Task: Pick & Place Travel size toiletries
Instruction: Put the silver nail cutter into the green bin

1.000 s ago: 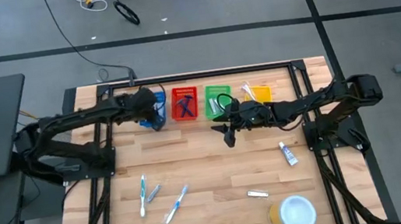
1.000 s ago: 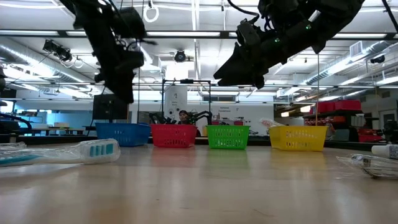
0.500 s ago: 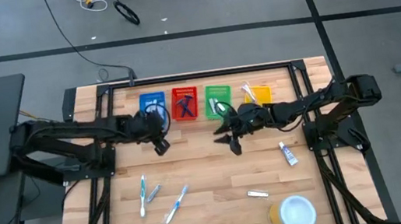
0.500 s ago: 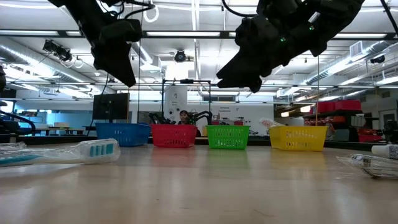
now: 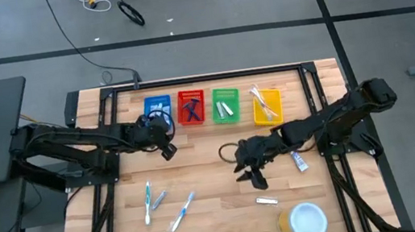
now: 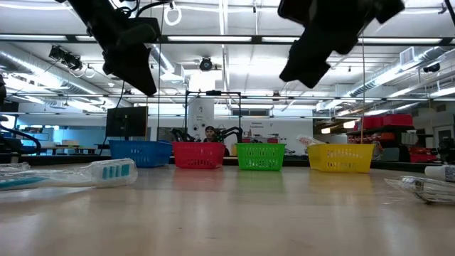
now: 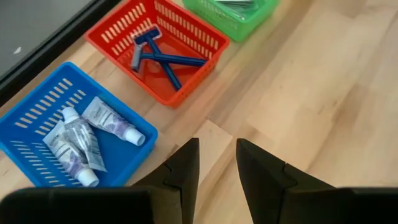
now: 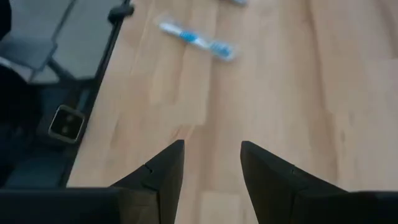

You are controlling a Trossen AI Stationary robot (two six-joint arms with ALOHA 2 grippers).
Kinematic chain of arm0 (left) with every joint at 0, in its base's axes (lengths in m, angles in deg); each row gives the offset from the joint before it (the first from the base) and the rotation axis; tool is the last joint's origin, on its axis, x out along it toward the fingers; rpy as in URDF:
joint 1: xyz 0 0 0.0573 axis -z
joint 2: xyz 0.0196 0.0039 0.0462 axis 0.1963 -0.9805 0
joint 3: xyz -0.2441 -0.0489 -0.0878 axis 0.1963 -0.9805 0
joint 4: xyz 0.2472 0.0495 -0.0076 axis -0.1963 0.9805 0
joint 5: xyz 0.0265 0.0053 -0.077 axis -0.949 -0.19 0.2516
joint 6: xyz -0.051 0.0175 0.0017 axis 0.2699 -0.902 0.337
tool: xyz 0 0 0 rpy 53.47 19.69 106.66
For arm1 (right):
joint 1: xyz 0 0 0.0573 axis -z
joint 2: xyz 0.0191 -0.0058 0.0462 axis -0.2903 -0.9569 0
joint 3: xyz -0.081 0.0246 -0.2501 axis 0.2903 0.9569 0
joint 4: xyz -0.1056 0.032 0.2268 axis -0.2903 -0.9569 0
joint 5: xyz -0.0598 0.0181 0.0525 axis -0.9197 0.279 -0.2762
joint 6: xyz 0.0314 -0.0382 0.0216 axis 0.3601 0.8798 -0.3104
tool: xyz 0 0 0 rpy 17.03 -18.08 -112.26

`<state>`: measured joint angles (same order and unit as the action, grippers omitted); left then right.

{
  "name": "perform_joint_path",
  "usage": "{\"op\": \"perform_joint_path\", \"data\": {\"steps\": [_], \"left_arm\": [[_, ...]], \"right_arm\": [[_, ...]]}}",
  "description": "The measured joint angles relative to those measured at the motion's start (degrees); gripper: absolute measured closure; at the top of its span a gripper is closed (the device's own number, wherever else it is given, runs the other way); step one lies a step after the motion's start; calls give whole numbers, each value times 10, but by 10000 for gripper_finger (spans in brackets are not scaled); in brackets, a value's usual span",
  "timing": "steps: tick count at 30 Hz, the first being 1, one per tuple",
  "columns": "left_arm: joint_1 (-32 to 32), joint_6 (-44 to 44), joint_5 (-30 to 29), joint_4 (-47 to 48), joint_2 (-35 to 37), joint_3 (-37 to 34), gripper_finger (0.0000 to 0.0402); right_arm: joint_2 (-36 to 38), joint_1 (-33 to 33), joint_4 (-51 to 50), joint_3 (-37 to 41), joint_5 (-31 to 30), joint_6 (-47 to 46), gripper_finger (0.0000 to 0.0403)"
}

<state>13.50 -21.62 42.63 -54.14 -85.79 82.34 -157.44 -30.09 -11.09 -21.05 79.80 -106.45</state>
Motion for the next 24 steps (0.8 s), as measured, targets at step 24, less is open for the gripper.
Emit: {"op": "perform_joint_path", "data": {"steps": [24], "left_arm": [[0, -7, -6, -33, -1, 0, 287]], "right_arm": [[-253, -60, -348, -282, 115, -221, 235]]}}
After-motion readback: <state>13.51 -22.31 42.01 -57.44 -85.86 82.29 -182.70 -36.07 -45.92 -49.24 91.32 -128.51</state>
